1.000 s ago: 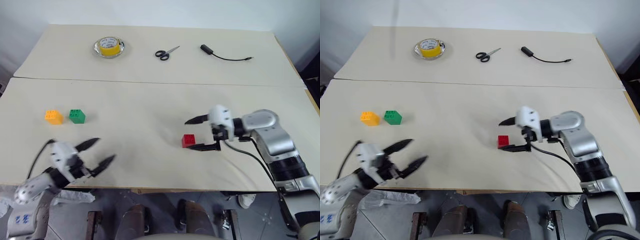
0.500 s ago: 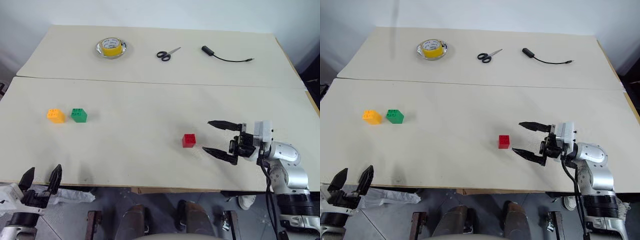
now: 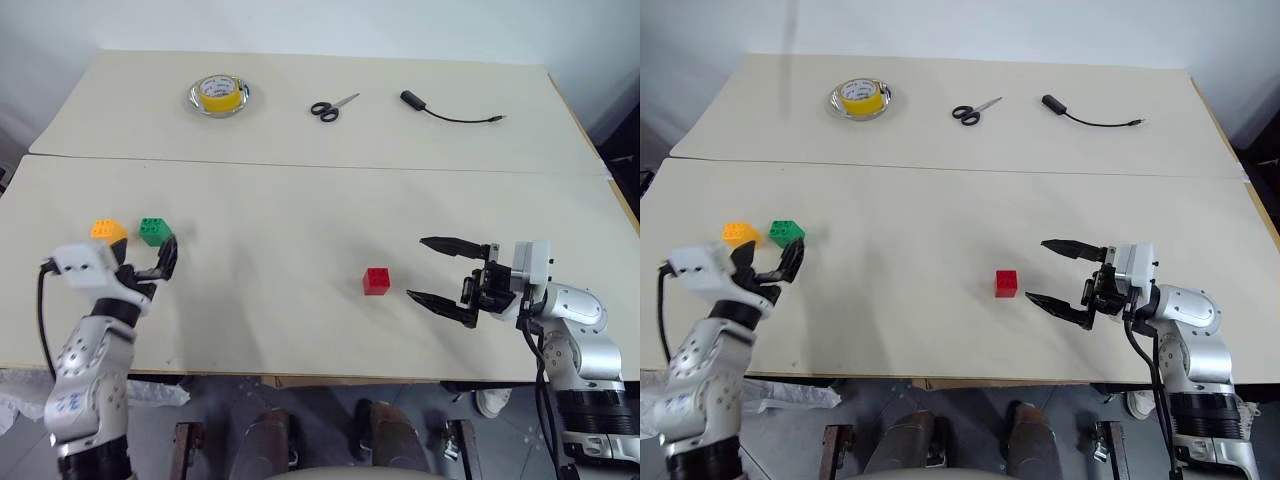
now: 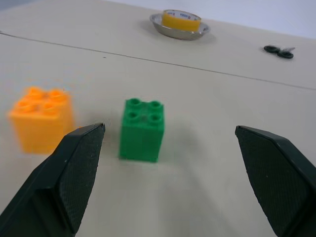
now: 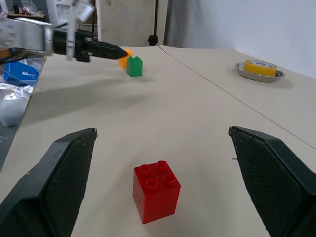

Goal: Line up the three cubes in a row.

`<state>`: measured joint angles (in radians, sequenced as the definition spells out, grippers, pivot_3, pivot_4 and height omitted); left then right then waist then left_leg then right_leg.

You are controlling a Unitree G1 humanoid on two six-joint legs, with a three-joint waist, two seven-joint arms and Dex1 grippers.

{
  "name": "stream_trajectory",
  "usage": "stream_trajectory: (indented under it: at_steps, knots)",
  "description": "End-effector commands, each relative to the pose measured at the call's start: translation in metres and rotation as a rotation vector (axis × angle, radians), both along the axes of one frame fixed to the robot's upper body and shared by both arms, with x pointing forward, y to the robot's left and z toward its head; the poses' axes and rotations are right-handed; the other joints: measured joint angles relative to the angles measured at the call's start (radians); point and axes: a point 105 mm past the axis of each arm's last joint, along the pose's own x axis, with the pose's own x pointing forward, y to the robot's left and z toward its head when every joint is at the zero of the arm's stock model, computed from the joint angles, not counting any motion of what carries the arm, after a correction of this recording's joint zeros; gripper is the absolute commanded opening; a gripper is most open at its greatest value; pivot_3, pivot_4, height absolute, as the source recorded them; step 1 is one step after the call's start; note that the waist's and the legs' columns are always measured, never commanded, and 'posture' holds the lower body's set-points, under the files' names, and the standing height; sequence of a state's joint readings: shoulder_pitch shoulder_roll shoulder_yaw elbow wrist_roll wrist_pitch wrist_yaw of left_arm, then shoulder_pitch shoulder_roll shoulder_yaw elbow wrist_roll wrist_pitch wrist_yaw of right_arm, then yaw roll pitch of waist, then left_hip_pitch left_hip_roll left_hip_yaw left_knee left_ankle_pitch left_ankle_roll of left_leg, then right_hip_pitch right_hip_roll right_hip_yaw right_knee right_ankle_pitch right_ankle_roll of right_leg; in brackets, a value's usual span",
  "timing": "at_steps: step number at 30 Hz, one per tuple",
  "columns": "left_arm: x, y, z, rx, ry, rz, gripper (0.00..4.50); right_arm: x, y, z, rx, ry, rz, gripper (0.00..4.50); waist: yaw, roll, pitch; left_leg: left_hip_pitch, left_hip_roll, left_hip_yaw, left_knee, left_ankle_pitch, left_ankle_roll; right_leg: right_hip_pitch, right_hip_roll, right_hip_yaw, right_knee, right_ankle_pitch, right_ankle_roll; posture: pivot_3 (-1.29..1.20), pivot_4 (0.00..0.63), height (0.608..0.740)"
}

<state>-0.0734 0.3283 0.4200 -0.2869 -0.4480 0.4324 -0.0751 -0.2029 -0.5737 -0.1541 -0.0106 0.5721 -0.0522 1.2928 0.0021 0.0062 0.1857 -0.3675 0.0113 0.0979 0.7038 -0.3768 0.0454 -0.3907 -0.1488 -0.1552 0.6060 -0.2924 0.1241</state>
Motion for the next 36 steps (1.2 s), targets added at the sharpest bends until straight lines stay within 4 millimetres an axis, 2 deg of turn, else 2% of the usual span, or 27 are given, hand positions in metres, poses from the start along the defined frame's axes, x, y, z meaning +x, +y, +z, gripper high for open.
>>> stream_trajectory:
  at_steps: [1, 6, 13, 16, 23, 24, 26, 28, 29, 32, 36]
  knots:
    - [0.013, 0.003, 0.002, 0.057, 0.017, 0.040, 4.50, -0.005, 0.001, 0.010, -0.001, -0.024, 0.005, 4.48, 0.002, 0.000, 0.000, 0.000, 0.000, 0.000, 0.000, 0.000, 0.000, 0.000, 0.000, 0.000, 0.000, 0.000, 0.000, 0.00, 0.150, 0.740]
    - [0.032, 0.008, 0.006, 0.074, 0.005, 0.086, 4.50, -0.008, -0.001, 0.006, -0.005, -0.002, -0.023, 4.48, 0.013, 0.000, 0.000, 0.000, 0.000, 0.000, 0.000, 0.001, 0.000, 0.000, 0.000, 0.000, 0.000, 0.000, 0.000, 0.00, 0.150, 0.740]
    - [0.039, 0.000, 0.003, 0.071, 0.008, 0.052, 4.50, -0.008, 0.001, 0.005, 0.010, 0.004, -0.051, 4.48, 0.023, 0.000, 0.000, 0.000, 0.000, 0.000, 0.001, 0.001, -0.001, -0.001, 0.000, 0.000, 0.000, 0.000, 0.000, 0.00, 0.150, 0.740]
    - [0.044, -0.002, 0.005, 0.075, -0.003, 0.040, 3.95, -0.008, 0.003, 0.005, 0.013, 0.006, -0.055, 4.50, 0.025, 0.000, 0.000, -0.001, 0.000, 0.000, 0.001, 0.001, -0.001, 0.000, 0.000, 0.000, 0.001, 0.000, 0.000, 0.00, 0.150, 0.740]
    - [0.046, -0.005, 0.008, 0.081, -0.011, -0.043, 1.81, -0.009, 0.000, 0.006, 0.015, 0.009, -0.078, 4.50, 0.023, 0.000, 0.000, -0.001, 0.000, 0.000, 0.001, 0.001, -0.001, 0.000, 0.000, 0.000, 0.001, 0.000, 0.000, 0.00, 0.150, 0.740]
    - [0.046, -0.011, 0.011, 0.062, -0.028, -0.115, 1.52, -0.009, -0.001, 0.006, 0.014, 0.010, -0.086, 4.50, 0.023, 0.000, 0.000, -0.001, 0.000, 0.000, 0.001, 0.001, -0.001, -0.001, 0.000, 0.000, 0.001, 0.000, 0.000, 0.00, 0.150, 0.740]
    - [0.034, -0.036, 0.038, 0.078, -0.144, -0.437, 1.50, -0.012, -0.006, 0.009, 0.013, 0.019, -0.105, 4.50, 0.023, -0.001, 0.000, -0.001, 0.000, 0.000, 0.001, 0.001, -0.001, -0.001, 0.000, 0.000, 0.001, 0.000, 0.000, 0.00, 0.150, 0.740]
    - [0.014, -0.058, 0.059, 0.114, -0.198, -0.757, 1.50, -0.016, -0.012, 0.011, -0.001, 0.022, -0.120, 4.50, 0.023, -0.001, 0.000, -0.003, 0.000, 0.000, 0.002, 0.001, -0.001, -0.002, 0.000, -0.001, 0.001, 0.000, 0.000, 0.00, 0.150, 0.740]
    - [-0.002, -0.079, 0.064, 0.205, -0.192, -0.996, 1.50, -0.018, -0.020, 0.011, -0.021, 0.027, -0.135, 4.50, 0.023, -0.001, 0.000, -0.003, 0.000, 0.000, 0.003, 0.001, -0.001, -0.002, 0.000, -0.001, 0.001, 0.000, 0.000, 0.00, 0.150, 0.740]
    - [-0.015, -0.115, 0.046, 0.430, -0.068, -1.395, 1.50, -0.024, -0.041, 0.009, -0.066, 0.034, -0.185, 4.50, 0.034, 0.001, 0.000, -0.002, -0.002, 0.000, 0.003, 0.001, -0.001, 0.000, 0.000, -0.001, 0.001, 0.000, 0.000, 0.00, 0.150, 0.740]
    - [-0.004, -0.152, 0.022, 0.538, -0.019, -1.596, 1.50, -0.032, -0.051, 0.003, -0.094, 0.046, -0.225, 4.50, 0.034, 0.004, -0.002, 0.000, -0.007, 0.001, 0.004, 0.001, -0.001, 0.001, 0.001, 0.001, 0.000, 0.000, 0.001, 0.00, 0.150, 0.740]
